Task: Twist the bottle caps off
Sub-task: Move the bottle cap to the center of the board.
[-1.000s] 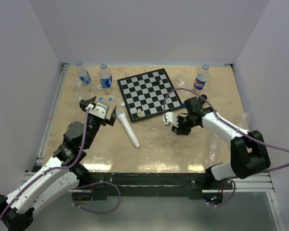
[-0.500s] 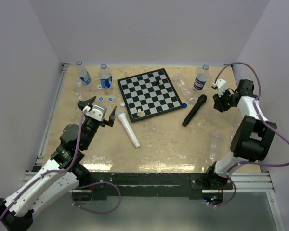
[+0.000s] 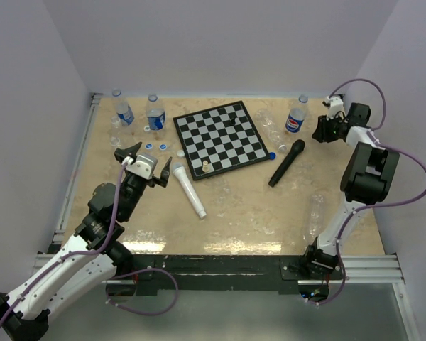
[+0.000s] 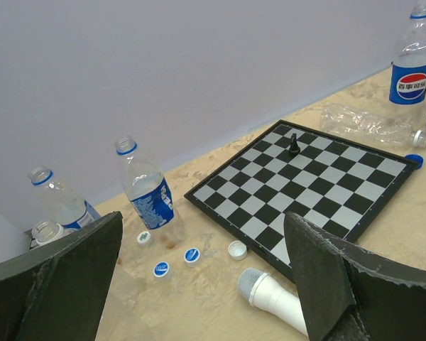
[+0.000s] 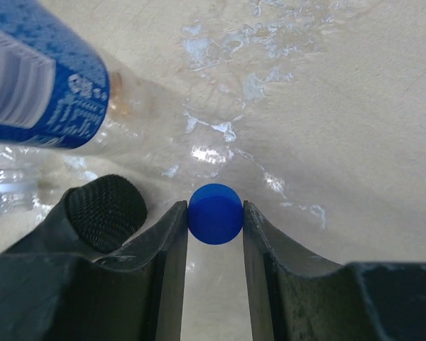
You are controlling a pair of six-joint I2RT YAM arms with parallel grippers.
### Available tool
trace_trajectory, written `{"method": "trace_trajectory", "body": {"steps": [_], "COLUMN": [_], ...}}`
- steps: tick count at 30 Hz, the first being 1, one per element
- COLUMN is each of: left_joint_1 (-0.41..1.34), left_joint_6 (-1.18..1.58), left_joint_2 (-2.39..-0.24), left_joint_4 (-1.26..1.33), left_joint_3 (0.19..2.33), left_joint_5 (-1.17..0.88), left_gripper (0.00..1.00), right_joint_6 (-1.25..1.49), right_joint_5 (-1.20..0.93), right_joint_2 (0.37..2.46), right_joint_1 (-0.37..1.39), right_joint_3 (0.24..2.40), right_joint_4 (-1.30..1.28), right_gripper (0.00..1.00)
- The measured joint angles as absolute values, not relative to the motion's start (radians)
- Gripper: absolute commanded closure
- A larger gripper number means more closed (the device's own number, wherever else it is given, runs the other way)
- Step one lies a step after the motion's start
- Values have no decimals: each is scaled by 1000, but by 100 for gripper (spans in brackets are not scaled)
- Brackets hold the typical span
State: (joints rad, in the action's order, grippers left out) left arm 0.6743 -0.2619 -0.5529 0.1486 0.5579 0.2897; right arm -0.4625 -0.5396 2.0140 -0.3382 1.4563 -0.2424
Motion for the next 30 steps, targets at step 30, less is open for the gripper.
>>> {"method": "trace_trajectory", "body": {"steps": [30], "left_joint_1": [674], "left_joint_6": [-261], "left_joint_2": [-529], "left_joint_4": [149], "left_joint_3": [558], "left_joint_5": [267], "left_gripper": [0], "right_joint_6": [-595], "right_joint_5": [-478], "right_joint_2": [1734], "right_joint_1": [-355], "right_joint_3": [1370], "right_joint_4": [-414], "right_gripper": [37]}}
